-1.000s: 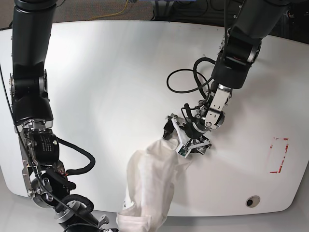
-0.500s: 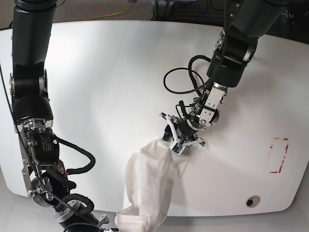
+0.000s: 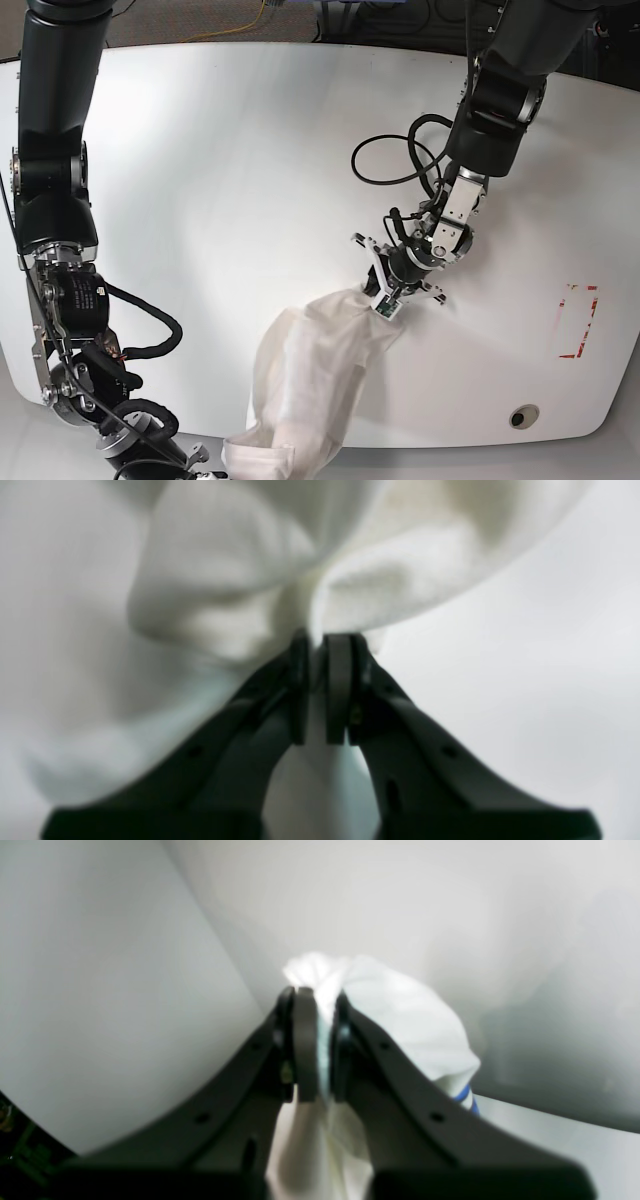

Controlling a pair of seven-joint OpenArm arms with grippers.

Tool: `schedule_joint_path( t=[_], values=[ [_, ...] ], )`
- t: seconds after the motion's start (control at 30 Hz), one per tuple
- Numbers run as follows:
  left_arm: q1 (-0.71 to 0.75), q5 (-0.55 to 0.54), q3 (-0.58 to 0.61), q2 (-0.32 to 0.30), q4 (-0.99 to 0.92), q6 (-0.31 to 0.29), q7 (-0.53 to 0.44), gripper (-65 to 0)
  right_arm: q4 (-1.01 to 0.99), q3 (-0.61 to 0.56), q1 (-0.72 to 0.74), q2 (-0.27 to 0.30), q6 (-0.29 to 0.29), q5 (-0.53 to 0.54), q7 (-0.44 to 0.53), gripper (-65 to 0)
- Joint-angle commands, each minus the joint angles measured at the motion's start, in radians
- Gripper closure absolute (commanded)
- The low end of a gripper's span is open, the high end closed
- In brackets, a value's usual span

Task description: Layout the t-shirt on the table in an organized manner, then fold the t-shirt properly

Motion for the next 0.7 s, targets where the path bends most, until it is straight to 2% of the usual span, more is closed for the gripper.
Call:
schedule_joint_path(
  t=[0.0,0.17,0.37,0.67],
  values=[
    [-0.008,-0.008,-0.026,-0.02,0.07,0.007,-0.024,-3.8,0.014,0.013,0.034,0.003,0.01,0.007,0.033,0.0],
    [0.032,-0.006,-0.089,-0.044,0.171,0.007,-0.014,-3.8,0.014,0.013,0.031,0.003,0.01,0.007,0.033,0.0],
    [0.08,-0.008,-0.136,-0.092,0.344,0.007,0.065,-3.8,0.014,0.013,0.03,0.003,0.01,0.007,0.033,0.0],
    [0.173,-0.008,-0.233,-0.175,0.66,0.004,0.202,-3.8,0.014,0.013,-0.012,0.061,0.01,0.007,0.031,0.0]
  ],
)
